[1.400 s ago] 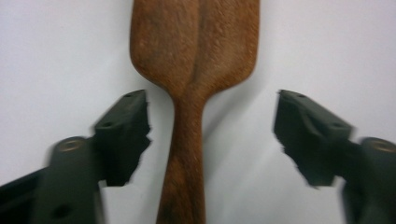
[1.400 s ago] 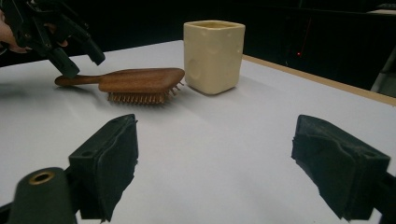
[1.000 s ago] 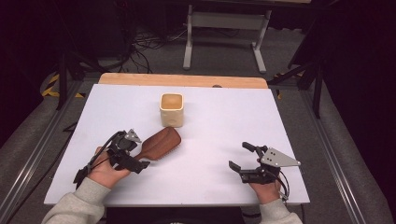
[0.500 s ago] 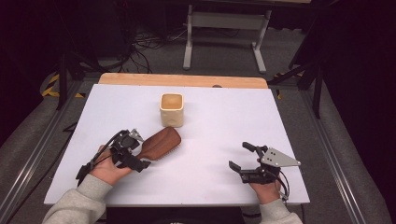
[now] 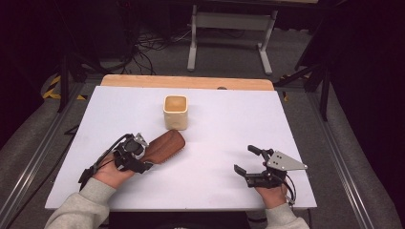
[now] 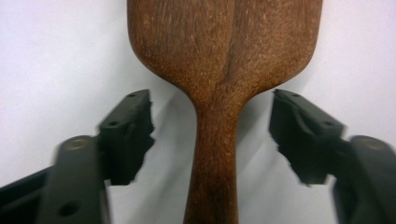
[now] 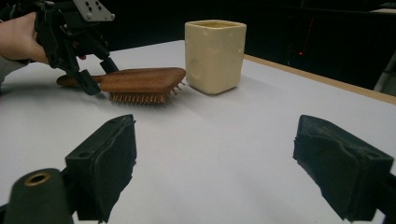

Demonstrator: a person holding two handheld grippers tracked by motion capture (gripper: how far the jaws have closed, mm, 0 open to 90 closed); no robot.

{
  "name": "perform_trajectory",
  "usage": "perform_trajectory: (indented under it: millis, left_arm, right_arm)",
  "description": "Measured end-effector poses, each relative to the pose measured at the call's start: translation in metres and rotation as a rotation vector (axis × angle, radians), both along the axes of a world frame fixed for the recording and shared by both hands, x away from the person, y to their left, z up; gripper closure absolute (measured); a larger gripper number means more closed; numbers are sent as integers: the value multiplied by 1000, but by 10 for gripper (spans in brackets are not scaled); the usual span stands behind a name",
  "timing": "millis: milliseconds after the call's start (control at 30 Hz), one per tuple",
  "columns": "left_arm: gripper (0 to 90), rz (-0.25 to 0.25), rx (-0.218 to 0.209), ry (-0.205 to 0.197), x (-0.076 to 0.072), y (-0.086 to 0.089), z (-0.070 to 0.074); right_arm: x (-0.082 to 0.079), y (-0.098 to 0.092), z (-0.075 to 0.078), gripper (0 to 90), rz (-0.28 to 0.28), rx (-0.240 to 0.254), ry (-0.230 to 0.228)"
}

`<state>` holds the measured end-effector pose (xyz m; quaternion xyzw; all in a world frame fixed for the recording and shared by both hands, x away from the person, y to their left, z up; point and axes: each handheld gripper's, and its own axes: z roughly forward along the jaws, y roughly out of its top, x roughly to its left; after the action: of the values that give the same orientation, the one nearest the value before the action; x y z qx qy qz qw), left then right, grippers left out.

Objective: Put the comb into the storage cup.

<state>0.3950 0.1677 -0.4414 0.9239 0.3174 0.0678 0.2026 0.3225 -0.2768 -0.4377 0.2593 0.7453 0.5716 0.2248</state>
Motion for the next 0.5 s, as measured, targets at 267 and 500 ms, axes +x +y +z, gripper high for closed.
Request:
perform_trajectory:
  millis: [267, 500]
  left_arm:
    - [598, -18, 19, 29, 1, -2, -1]
    - [717, -38, 56, 31, 1, -8, 1]
  right_arm:
    - [0, 0, 0, 136, 1, 2, 2]
    - [1, 0, 0, 135, 1, 8, 3]
